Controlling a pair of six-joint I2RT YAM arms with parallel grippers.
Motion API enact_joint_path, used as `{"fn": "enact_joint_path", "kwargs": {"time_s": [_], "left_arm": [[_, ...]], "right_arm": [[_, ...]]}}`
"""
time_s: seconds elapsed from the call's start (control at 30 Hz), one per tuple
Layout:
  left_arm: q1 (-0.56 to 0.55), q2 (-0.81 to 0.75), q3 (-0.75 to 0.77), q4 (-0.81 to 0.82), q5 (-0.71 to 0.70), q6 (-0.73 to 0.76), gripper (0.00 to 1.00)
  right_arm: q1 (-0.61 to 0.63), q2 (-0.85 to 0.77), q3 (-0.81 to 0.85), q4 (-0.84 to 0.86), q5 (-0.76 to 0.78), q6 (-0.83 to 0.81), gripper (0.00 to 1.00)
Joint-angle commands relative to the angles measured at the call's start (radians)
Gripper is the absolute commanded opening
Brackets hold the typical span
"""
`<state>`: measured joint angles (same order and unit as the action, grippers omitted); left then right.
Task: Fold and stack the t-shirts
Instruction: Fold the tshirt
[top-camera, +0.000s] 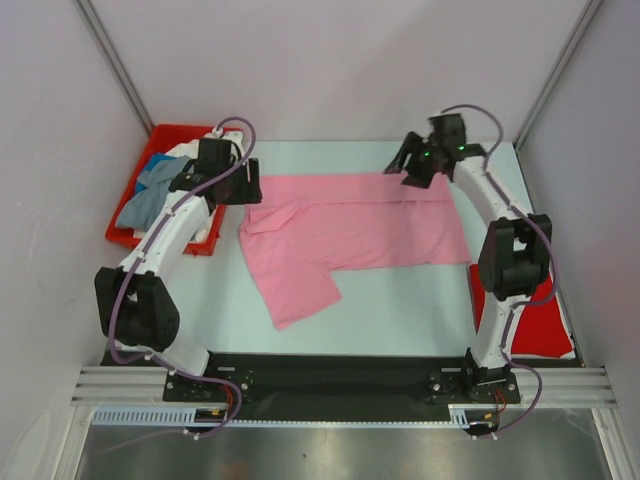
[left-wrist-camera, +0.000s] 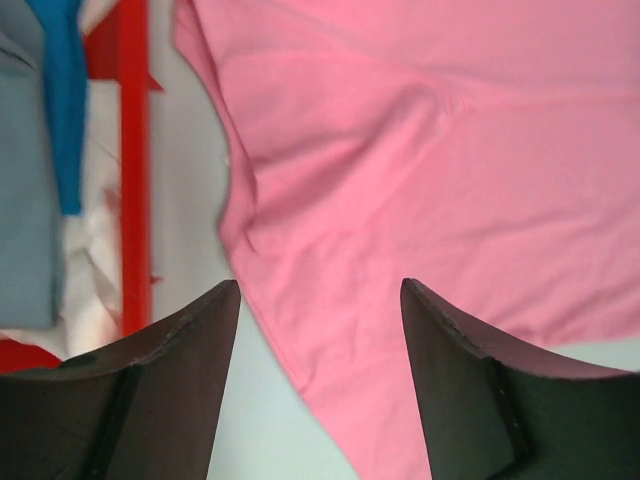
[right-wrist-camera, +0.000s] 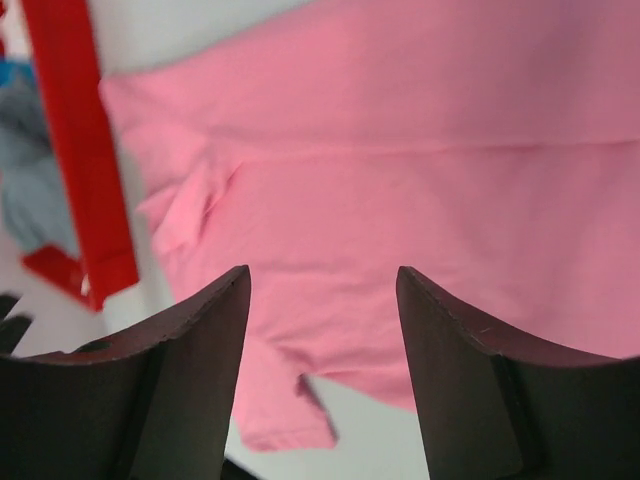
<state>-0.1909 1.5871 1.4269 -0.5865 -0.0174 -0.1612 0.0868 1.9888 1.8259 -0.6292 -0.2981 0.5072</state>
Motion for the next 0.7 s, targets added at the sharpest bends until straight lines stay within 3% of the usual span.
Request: {"fn": "enact_joint_path", "kwargs": {"time_s": [0.0,0.07,0.13,0.23,0.33,0.37,0.43,0.53,0.67], "left_arm": [[0.004,-0.062,-0.052,-0.01,0.146,-0.024,0.71],[0.002,-0.047,-0.051,-0.045,0.172,-0.026,0.68],[0.002,-0.029,-0.049,-0.061,0.18,-0.031,0.58],[0.002,-0.059,-0.097,-0.024,0.177,-0.06,0.56],[0.002,-0.085,-0.167,0.031,0.157,-0.095,0.55],[0.004,-0.09,-0.193,0.039,0.149,-0.103,0.54],[0.004,-0.108,-0.23,0.062,0.157,-0.113,0.53],[0.004,-0.102,-0.319,0.137,0.169,-0.12,0.51],[0.007,-0.047,-0.303,0.117,0.197,-0.113,0.45]], "right_arm": [[0.099,-0.094,-0.167,0.282,-0.146,0.158,0.65],[0.164,-0.097,-0.266,0.44,-0.168,0.282,0.63],[0.208,-0.067,-0.292,0.512,-0.179,0.35,0.61],[0.281,-0.019,-0.283,0.566,-0.118,0.399,0.58],[0.344,0.051,-0.287,0.67,-0.108,0.51,0.48],[0.356,0.076,-0.28,0.722,-0.113,0.572,0.39],[0.393,0.129,-0.264,0.759,-0.105,0.588,0.34],[0.436,0.206,-0.173,0.679,-0.078,0.567,0.27],[0.452,0.234,-0.114,0.565,-0.028,0.481,0.31]]}}
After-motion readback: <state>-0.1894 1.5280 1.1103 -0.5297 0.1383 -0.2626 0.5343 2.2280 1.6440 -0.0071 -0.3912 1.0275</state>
